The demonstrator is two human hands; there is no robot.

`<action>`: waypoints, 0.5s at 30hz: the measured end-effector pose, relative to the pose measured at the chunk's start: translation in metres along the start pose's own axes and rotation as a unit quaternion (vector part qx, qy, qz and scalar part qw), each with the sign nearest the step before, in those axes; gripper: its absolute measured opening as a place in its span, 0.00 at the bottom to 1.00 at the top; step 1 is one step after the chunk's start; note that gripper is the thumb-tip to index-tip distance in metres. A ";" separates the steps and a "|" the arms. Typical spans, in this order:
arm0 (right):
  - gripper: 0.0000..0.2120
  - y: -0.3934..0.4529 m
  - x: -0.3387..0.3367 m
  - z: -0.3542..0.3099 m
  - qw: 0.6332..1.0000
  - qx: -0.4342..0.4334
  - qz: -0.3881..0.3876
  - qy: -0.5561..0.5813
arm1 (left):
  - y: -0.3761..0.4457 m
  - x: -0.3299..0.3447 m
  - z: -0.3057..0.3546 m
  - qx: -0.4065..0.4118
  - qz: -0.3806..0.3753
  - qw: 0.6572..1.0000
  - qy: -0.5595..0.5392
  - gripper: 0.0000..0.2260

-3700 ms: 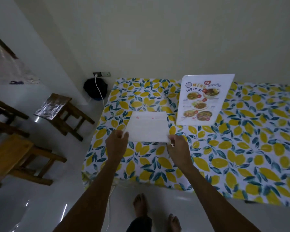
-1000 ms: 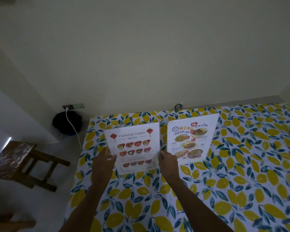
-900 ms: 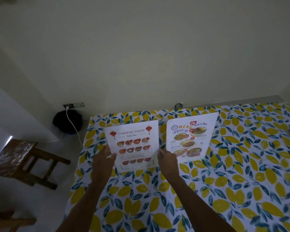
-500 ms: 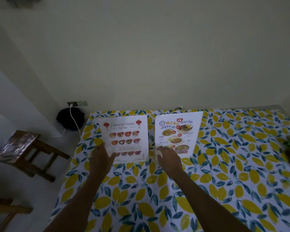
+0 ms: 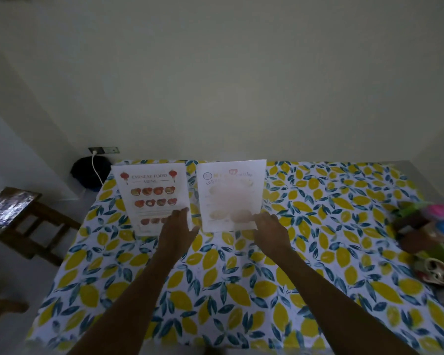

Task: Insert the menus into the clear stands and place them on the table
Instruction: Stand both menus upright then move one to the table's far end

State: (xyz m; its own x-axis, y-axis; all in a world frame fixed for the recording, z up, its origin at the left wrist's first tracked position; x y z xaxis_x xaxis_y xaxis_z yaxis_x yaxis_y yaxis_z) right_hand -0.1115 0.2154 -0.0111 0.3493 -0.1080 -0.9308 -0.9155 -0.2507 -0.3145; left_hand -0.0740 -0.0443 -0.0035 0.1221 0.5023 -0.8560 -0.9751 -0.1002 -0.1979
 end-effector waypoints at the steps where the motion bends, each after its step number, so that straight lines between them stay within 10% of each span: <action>1: 0.20 0.001 -0.001 0.008 1.000 0.002 0.000 0.010 | 0.006 0.006 0.006 -0.002 -0.012 1.000 -0.009 0.31; 15: 0.30 0.069 -0.001 0.060 0.906 0.101 0.011 0.411 | 0.075 0.025 0.027 -0.078 -0.008 0.991 -0.111 0.30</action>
State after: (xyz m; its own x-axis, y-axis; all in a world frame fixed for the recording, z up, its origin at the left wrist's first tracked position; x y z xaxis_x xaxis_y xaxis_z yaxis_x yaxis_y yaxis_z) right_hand -0.1870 0.2558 -0.0435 0.2847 -0.8117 -0.5100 -0.9130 -0.0673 -0.4024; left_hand -0.1489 -0.0165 -0.0266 0.0769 0.6800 -0.7292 -0.9310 -0.2126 -0.2965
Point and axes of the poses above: each hand's wrist, its own y-axis towards the middle knuckle, its own x-axis out of the palm, z = x × y, the point moved 10 cm from there along y, towards the middle knuckle, and after that the axes turned 12 degrees about -z, right-handed, at the moved point
